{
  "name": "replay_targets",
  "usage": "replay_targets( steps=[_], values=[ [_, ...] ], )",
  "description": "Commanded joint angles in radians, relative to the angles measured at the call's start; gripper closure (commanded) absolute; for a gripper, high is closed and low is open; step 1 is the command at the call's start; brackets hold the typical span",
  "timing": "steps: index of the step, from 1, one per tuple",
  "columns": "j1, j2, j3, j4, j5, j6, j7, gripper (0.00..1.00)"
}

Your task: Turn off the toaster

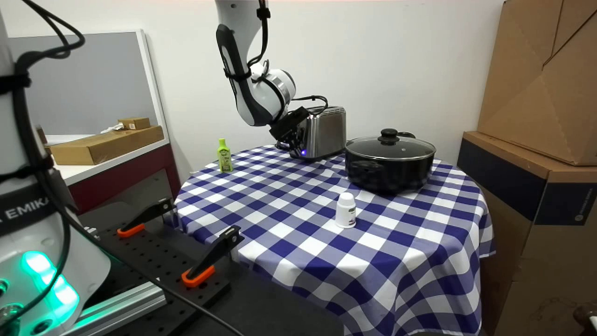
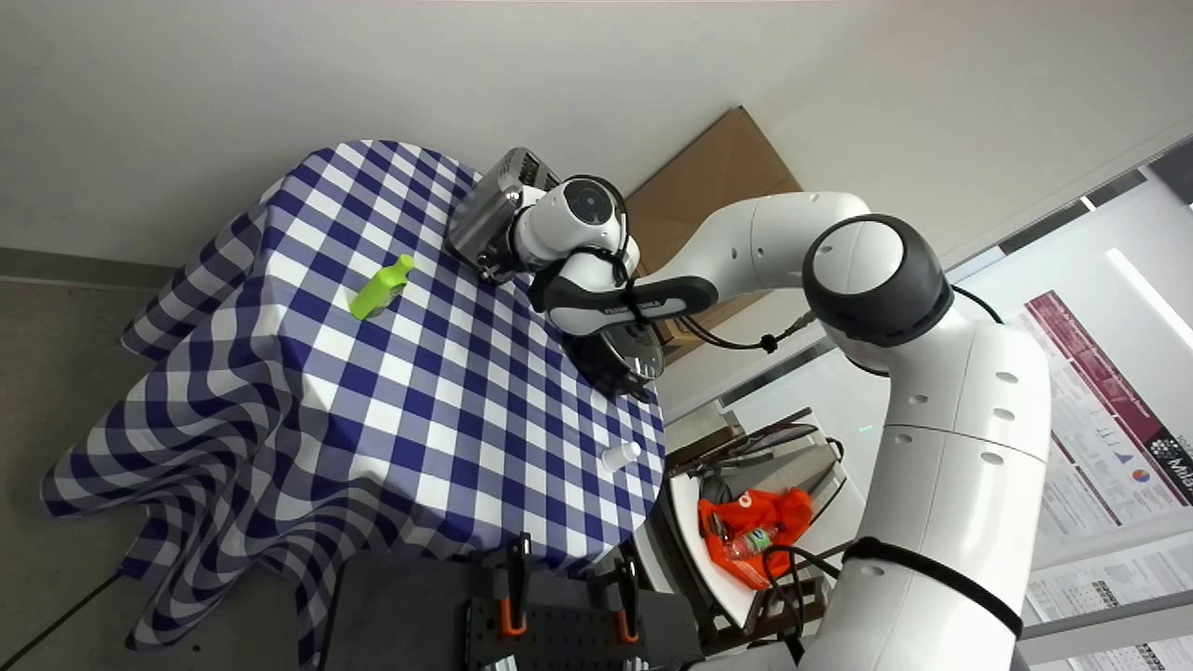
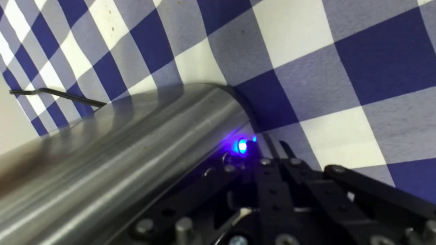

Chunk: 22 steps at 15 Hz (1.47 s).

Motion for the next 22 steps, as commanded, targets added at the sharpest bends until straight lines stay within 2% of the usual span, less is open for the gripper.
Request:
replay_targets(
  steps=[1, 6, 14, 22],
  values=[
    [-0.003, -0.027, 0.002, -0.017, -0.003, 0.006, -0.004, 1.0],
    [-0.001, -0.024, 0.0, -0.014, -0.006, 0.006, -0.001, 1.0],
    [0.015, 0.028, -0.029, 0.076, -0.044, 0.005, 0.015, 1.0],
    [-0.017, 0.001, 0.013, 0.013, 0.017, -0.011, -0.04, 1.0]
  ],
)
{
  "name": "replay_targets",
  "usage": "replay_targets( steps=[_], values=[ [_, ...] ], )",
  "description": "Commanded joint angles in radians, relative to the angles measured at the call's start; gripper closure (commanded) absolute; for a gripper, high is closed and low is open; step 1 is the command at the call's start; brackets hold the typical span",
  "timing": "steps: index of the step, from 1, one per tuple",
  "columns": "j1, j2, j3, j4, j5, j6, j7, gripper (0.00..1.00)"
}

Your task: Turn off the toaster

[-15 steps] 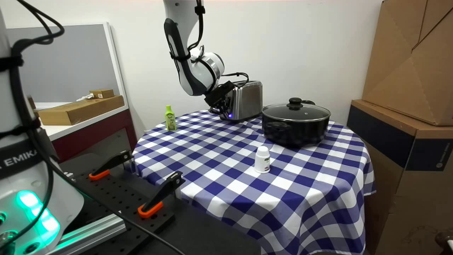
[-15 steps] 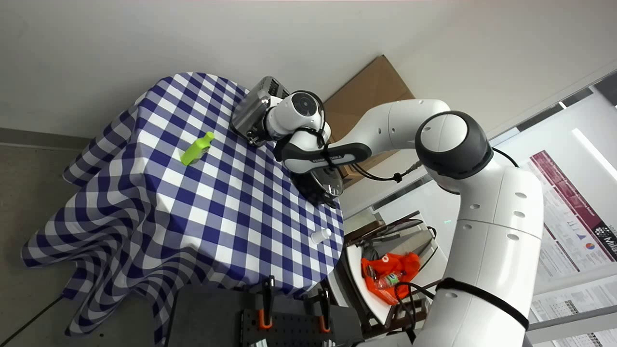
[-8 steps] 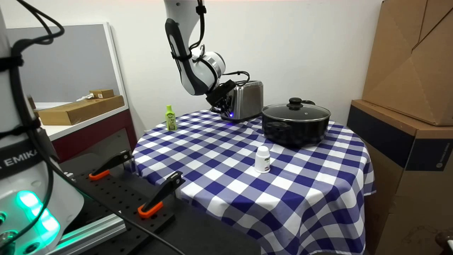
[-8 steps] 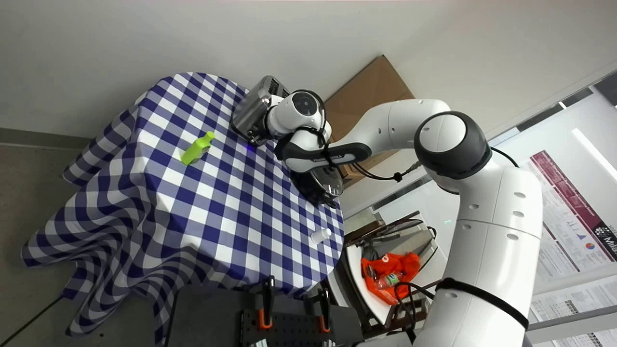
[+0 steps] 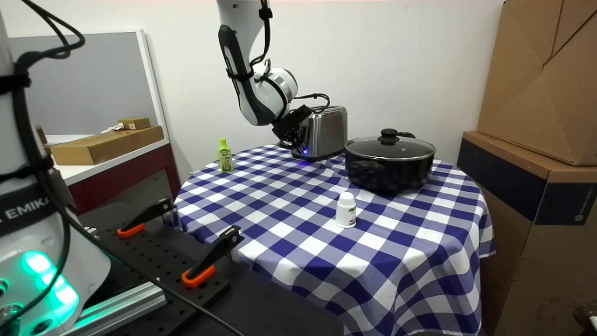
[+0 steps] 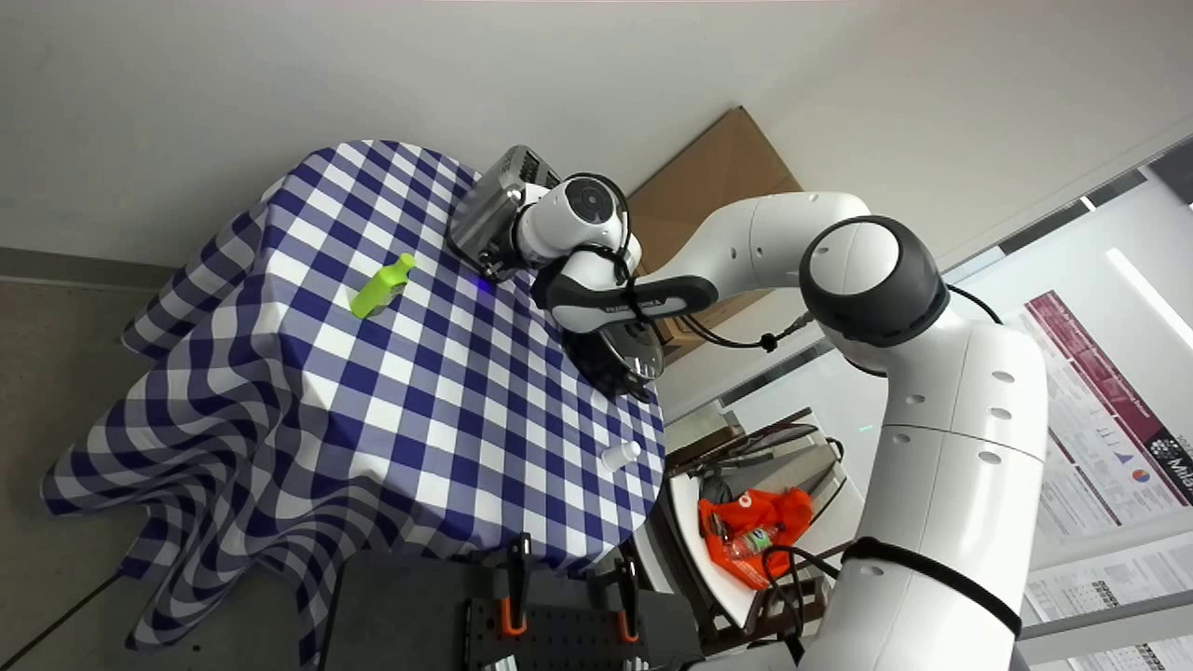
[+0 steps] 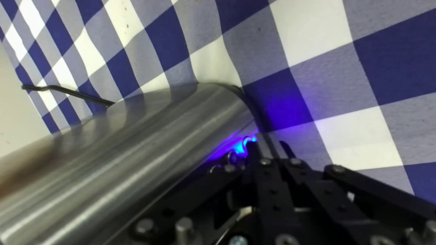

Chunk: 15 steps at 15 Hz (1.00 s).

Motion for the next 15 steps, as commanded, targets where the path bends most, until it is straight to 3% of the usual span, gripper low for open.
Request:
replay_targets(
  steps=[1, 15],
  values=[
    [-0.02, -0.014, 0.024, -0.024, 0.036, -0.006, -0.039, 1.0],
    [-0.029, -0.023, 0.023, -0.036, 0.032, -0.005, -0.023, 1.0]
  ],
)
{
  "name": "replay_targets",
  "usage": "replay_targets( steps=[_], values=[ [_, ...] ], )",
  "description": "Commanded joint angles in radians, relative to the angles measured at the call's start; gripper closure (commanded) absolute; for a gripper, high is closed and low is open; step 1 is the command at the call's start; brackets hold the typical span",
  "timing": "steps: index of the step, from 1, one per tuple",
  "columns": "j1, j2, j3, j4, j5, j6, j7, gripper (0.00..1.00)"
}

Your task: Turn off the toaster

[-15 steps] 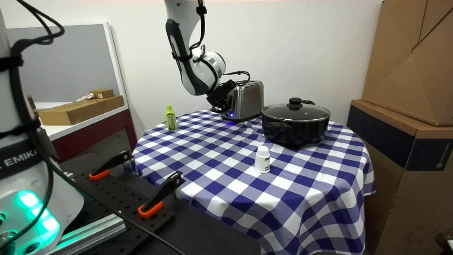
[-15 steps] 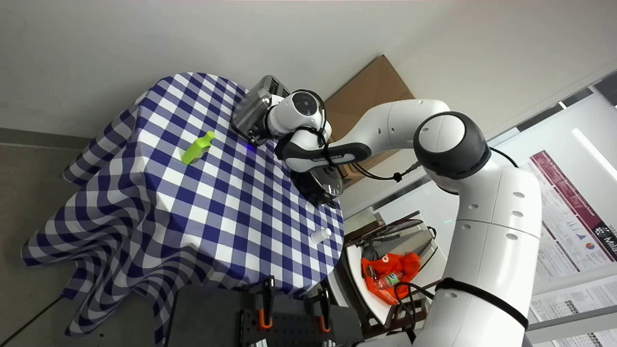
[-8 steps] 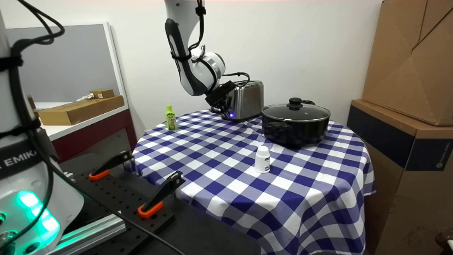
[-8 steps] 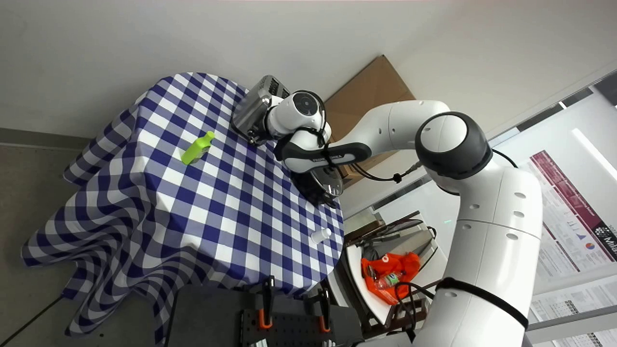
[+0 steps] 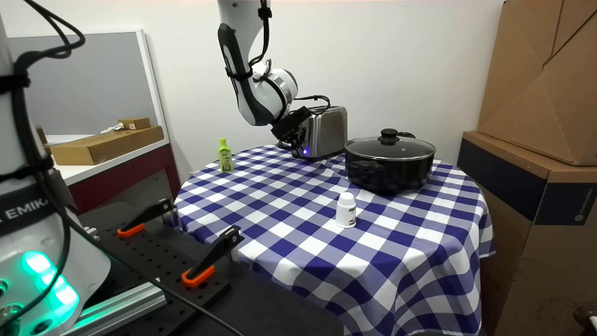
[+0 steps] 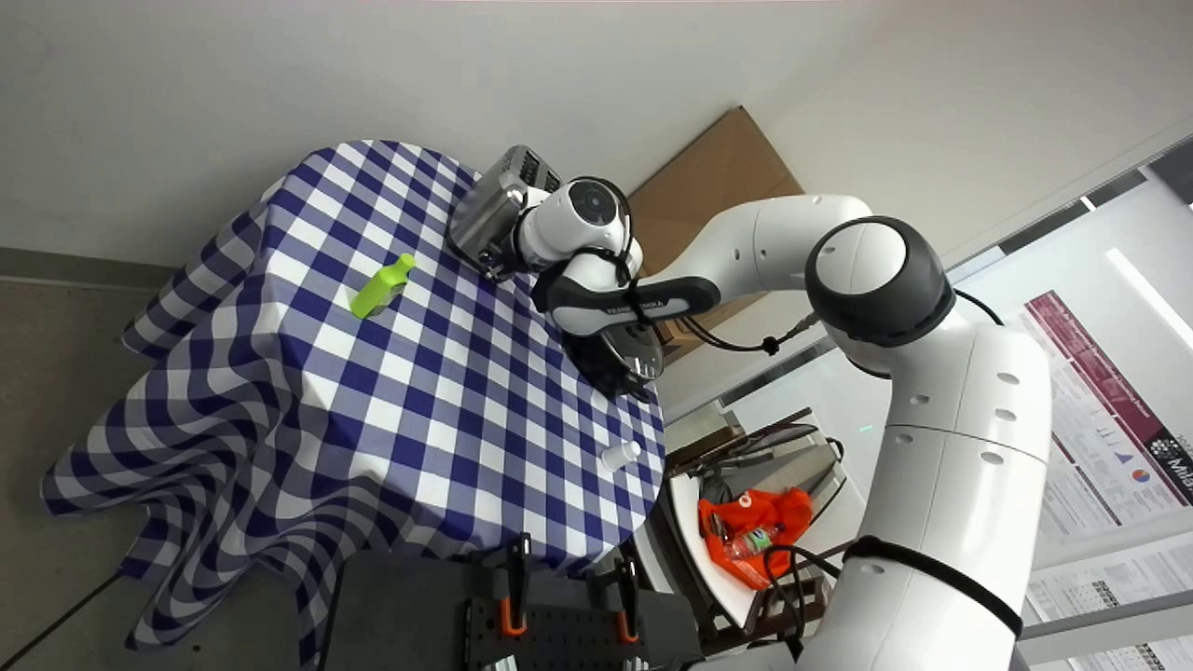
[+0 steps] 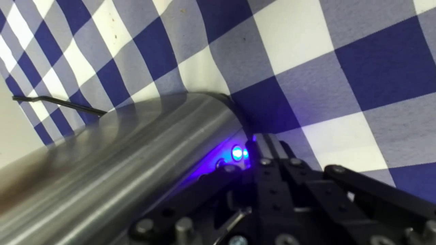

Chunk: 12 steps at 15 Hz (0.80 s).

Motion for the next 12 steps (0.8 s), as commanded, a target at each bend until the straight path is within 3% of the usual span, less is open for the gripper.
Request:
replay_targets(
  steps=[1, 12],
  values=[
    [-0.009, -0.009, 0.005, -0.003, 0.009, -0.006, -0.019, 1.0],
    [-0.003, 0.082, 0.001, 0.099, 0.008, -0.014, -0.031, 1.0]
  ],
)
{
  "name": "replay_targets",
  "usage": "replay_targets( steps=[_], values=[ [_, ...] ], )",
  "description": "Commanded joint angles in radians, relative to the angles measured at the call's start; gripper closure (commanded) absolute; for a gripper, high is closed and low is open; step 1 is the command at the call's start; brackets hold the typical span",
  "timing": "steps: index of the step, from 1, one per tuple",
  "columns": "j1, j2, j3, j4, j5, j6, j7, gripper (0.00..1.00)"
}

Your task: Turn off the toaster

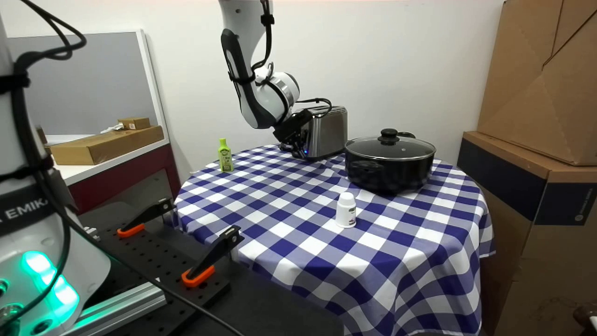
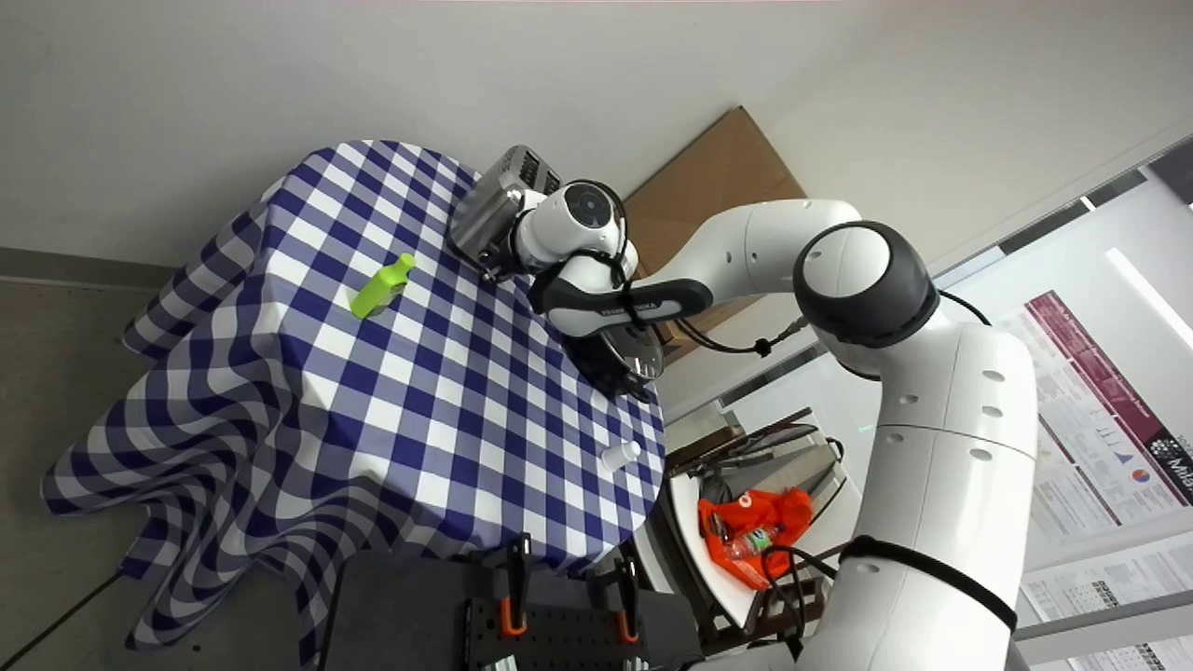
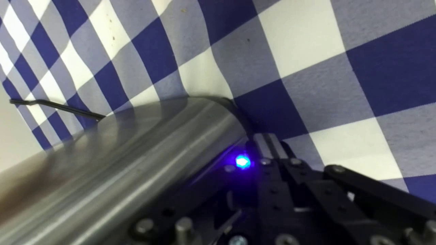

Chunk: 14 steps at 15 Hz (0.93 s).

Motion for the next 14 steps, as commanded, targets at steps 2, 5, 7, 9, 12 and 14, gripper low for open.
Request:
replay_targets(
  steps=[2, 5, 7, 9, 12, 14],
  values=[
    [0.0, 0.045, 0.003, 0.06, 0.008, -0.011, -0.028, 1.0],
    [-0.004, 0.022, 0.009, 0.032, 0.011, -0.009, -0.027, 1.0],
    [-0.008, 0.0, 0.019, 0.001, 0.019, -0.013, -0.034, 1.0],
    [-0.009, -0.015, 0.026, -0.015, 0.02, -0.013, -0.033, 1.0],
    [-0.013, -0.044, 0.038, -0.047, 0.025, -0.014, -0.03, 1.0],
    [-0.014, -0.064, 0.038, -0.068, 0.028, -0.022, -0.029, 1.0]
  ],
)
